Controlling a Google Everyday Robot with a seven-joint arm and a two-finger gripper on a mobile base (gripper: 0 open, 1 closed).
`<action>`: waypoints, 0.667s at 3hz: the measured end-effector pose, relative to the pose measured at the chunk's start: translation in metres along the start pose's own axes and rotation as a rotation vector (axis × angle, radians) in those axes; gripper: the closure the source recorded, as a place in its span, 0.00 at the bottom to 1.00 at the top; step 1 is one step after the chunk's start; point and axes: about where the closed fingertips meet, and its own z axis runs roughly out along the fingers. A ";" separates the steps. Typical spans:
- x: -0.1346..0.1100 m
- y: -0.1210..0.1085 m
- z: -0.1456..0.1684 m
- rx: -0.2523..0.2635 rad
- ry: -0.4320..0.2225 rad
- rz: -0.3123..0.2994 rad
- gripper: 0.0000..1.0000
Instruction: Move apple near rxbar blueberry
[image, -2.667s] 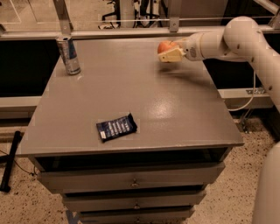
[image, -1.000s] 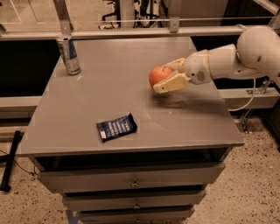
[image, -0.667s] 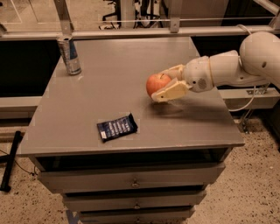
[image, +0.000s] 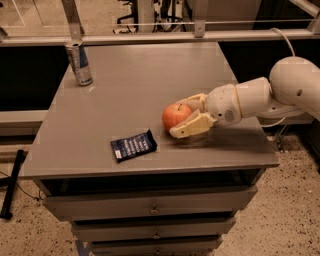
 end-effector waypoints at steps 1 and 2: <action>0.004 0.009 0.004 -0.022 0.001 0.001 1.00; 0.004 0.009 0.004 -0.022 0.001 0.001 0.81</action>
Offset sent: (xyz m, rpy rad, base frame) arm -0.0382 0.0139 -0.0183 0.0234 0.0325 0.0903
